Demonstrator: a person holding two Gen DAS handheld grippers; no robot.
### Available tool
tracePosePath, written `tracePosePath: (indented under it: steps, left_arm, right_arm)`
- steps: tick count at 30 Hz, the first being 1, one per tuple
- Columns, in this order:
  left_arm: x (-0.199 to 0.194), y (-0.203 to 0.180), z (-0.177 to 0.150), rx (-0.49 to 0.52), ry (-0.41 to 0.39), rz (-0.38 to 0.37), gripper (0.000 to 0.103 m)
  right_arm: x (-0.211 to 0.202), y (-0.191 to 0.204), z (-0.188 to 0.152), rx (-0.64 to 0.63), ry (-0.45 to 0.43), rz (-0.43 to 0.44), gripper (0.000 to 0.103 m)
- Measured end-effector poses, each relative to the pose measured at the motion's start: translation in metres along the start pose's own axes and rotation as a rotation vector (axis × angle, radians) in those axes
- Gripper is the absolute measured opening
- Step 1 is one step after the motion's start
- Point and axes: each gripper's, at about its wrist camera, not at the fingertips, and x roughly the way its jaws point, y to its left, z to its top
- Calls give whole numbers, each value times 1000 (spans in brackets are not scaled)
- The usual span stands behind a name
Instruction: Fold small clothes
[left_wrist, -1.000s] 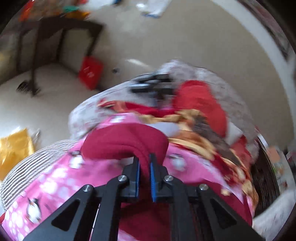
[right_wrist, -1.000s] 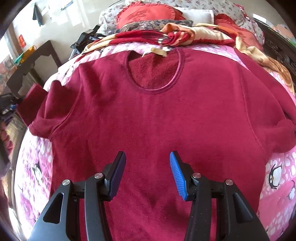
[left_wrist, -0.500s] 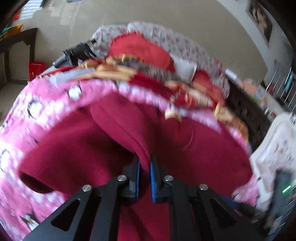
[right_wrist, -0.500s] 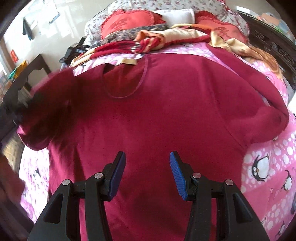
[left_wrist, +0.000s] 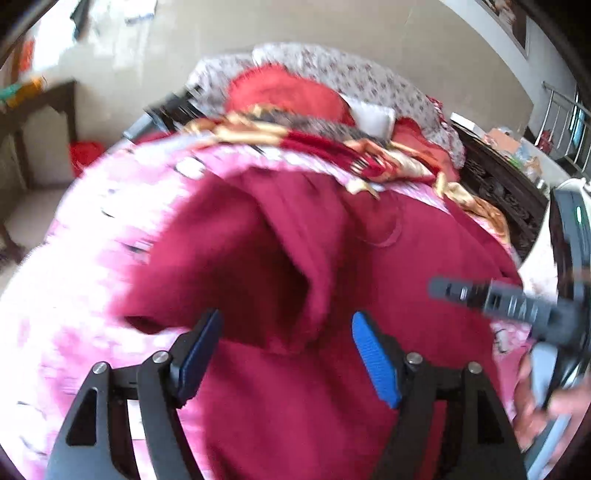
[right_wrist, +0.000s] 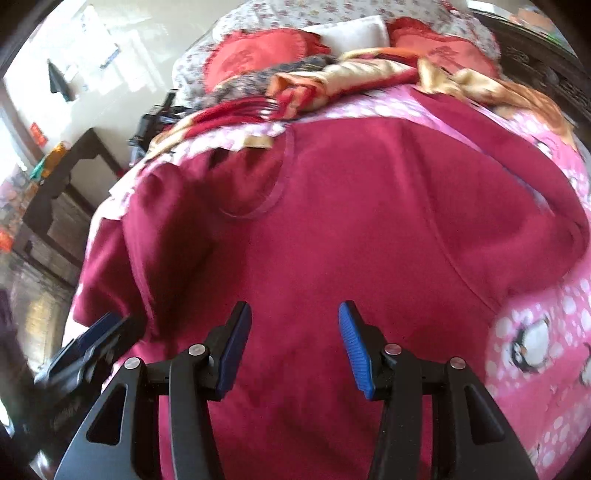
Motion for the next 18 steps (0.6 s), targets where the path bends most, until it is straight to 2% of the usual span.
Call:
tracePosePath:
  steps: [4, 10, 14, 18]
  left_arm:
    - [-17, 25, -1, -9, -43, 84, 77]
    - [-14, 60, -13, -98, -23, 123, 77]
    - [-8, 73, -18, -133, -2, 126, 77]
    - [-5, 82, -18, -173, 1, 115, 77]
  right_arm:
    - [3, 41, 17, -68, -20, 80, 29]
    - [36, 115, 39, -238, -1, 50, 29]
    - [72, 148, 45, -383, 39, -45, 29]
    - [104, 161, 47, -457, 74, -127, 29]
